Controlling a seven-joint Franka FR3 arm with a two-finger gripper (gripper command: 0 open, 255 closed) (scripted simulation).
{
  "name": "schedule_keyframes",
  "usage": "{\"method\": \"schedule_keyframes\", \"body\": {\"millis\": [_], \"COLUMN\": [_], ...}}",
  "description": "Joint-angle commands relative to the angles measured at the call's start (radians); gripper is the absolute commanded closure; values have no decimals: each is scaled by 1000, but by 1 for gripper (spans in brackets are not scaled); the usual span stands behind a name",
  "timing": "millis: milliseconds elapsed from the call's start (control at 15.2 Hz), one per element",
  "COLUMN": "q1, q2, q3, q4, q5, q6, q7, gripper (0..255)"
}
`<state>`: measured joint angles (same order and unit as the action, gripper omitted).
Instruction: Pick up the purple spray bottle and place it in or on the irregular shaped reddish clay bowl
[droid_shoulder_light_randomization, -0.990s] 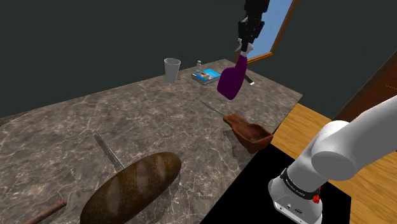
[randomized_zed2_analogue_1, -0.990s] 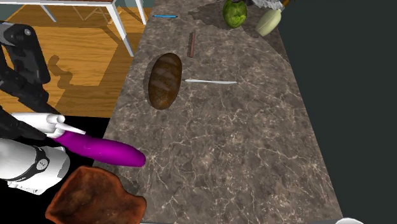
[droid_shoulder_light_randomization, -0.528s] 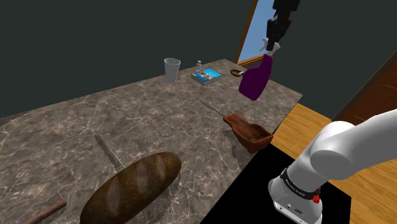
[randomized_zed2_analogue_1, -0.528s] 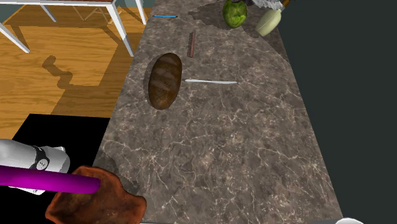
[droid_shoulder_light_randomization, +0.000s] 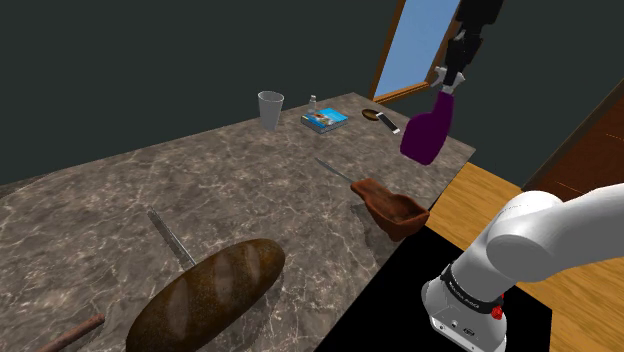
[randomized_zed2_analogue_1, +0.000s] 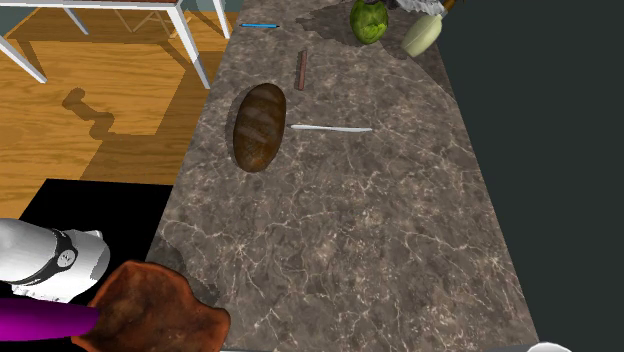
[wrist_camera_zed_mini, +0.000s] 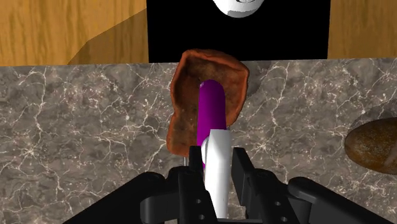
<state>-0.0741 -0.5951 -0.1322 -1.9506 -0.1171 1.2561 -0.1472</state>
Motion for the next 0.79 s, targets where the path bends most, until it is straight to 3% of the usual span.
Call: {"method": "schedule_keyframes", "body": {"millis": [0, 726], "q1": [-1, -5], "q2": [-18, -75], "q3": [-1, -8], "q4": [-44, -238], "q5": [-2, -9], "q6": [27, 163], "q7": [2, 13], "gripper": [255, 255]}}
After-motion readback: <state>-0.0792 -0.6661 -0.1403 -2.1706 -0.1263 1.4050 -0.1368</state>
